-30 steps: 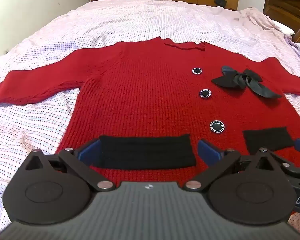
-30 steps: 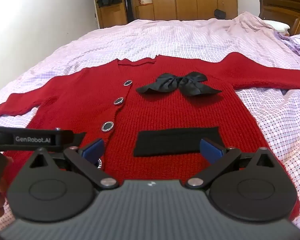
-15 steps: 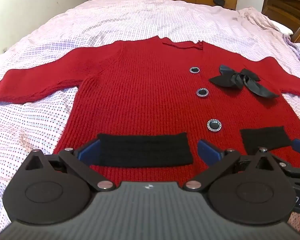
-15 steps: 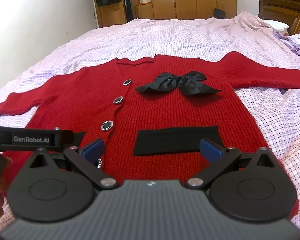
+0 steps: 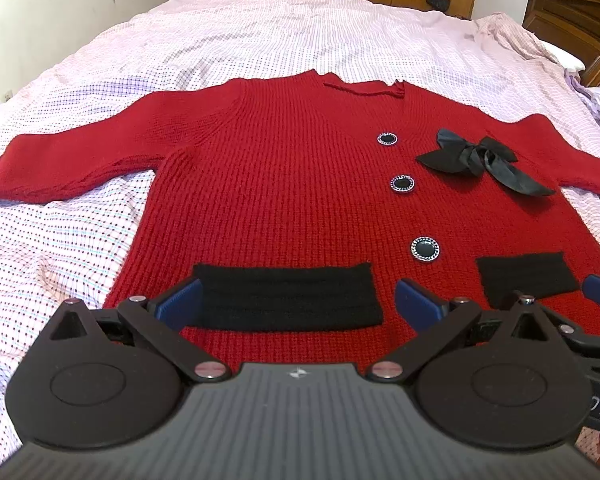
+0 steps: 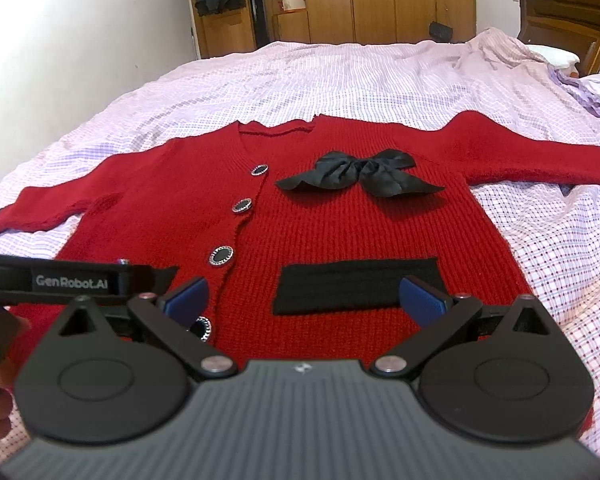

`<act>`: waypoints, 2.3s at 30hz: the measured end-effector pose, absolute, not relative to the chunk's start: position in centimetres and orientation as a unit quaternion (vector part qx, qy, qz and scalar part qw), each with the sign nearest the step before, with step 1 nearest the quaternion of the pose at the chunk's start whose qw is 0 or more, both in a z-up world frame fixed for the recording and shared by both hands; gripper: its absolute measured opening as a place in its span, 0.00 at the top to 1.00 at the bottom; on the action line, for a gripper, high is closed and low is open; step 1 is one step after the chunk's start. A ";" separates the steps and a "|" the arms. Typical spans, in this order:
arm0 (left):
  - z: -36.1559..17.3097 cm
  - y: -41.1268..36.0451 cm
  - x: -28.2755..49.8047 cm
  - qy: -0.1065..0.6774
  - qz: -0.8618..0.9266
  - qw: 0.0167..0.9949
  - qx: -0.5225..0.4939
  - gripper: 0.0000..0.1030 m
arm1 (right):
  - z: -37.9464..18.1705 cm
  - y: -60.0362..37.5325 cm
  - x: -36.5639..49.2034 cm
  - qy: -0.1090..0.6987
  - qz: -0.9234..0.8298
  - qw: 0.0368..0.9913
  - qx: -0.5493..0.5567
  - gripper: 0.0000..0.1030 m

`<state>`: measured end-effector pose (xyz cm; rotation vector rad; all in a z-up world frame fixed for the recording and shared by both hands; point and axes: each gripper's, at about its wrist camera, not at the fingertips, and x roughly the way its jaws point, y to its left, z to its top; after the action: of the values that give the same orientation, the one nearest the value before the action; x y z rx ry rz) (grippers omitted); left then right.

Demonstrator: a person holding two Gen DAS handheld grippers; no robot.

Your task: Fold small clothes

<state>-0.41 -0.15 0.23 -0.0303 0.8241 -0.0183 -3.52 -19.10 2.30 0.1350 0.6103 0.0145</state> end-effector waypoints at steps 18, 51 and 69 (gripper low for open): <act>0.5 -0.2 -0.5 0.400 -0.011 0.916 -0.015 0.00 | 2.5 -19.0 -3.7 0.299 0.008 0.952 0.066 0.00; 0.9 -0.5 -0.6 0.400 -0.013 0.916 -0.015 0.00 | 2.6 -19.1 -3.8 0.300 0.008 0.952 0.067 0.00; 2.4 -2.2 1.3 0.393 -0.033 0.919 0.010 0.00 | 3.8 -22.3 -2.8 0.297 0.019 0.951 0.080 0.00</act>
<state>1.26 -2.24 2.40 0.0208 0.8088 -0.0670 -2.77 -22.26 3.75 0.1630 0.6039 0.0376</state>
